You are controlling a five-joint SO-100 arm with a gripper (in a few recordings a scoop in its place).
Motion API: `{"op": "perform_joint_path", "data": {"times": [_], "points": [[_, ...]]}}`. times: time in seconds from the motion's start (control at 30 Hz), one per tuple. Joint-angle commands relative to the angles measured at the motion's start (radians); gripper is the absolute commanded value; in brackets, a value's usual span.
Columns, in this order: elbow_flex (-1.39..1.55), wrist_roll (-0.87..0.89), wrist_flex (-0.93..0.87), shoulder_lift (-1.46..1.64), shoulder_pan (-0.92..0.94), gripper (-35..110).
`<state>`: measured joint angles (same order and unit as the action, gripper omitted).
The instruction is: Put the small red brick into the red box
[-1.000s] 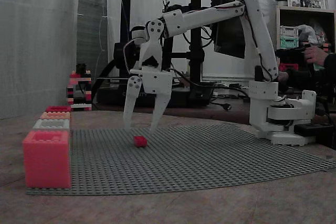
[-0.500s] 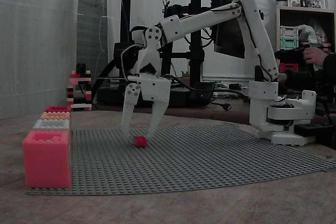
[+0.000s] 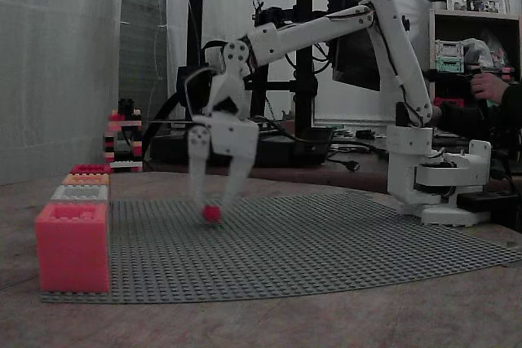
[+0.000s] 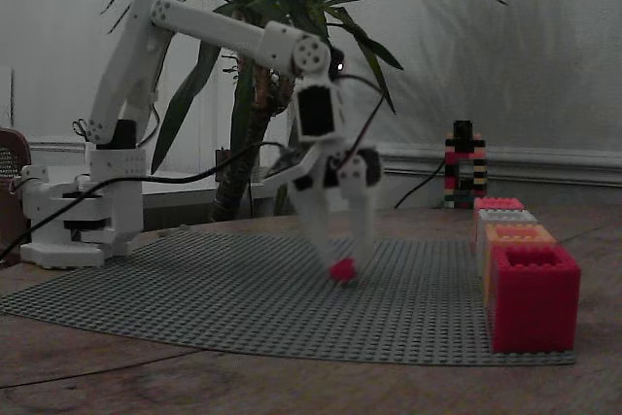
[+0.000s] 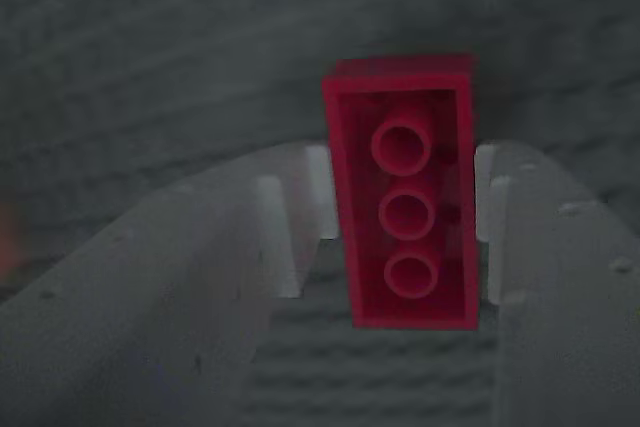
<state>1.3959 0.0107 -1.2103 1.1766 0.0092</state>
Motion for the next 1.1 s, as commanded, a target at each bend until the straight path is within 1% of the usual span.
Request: {"op": "perform_joint_path", "data": {"times": [0.0,0.1,0.23,0.5,0.87,0.93,1.07], "points": [[-0.302,0.123,-0.005,0.037,0.035,0],[-0.506,0.183,0.011,-0.023,0.087,0],[-0.68,0.143,0.048,-0.137,0.153,0],[-0.753,0.006,0.287,-0.301,0.264,0],[-0.811,-0.092,0.451,-0.439,0.276,0],[-0.811,-0.101,0.457,-0.453,0.276,0],[-0.79,-0.097,0.428,-0.454,0.275,10]]}}
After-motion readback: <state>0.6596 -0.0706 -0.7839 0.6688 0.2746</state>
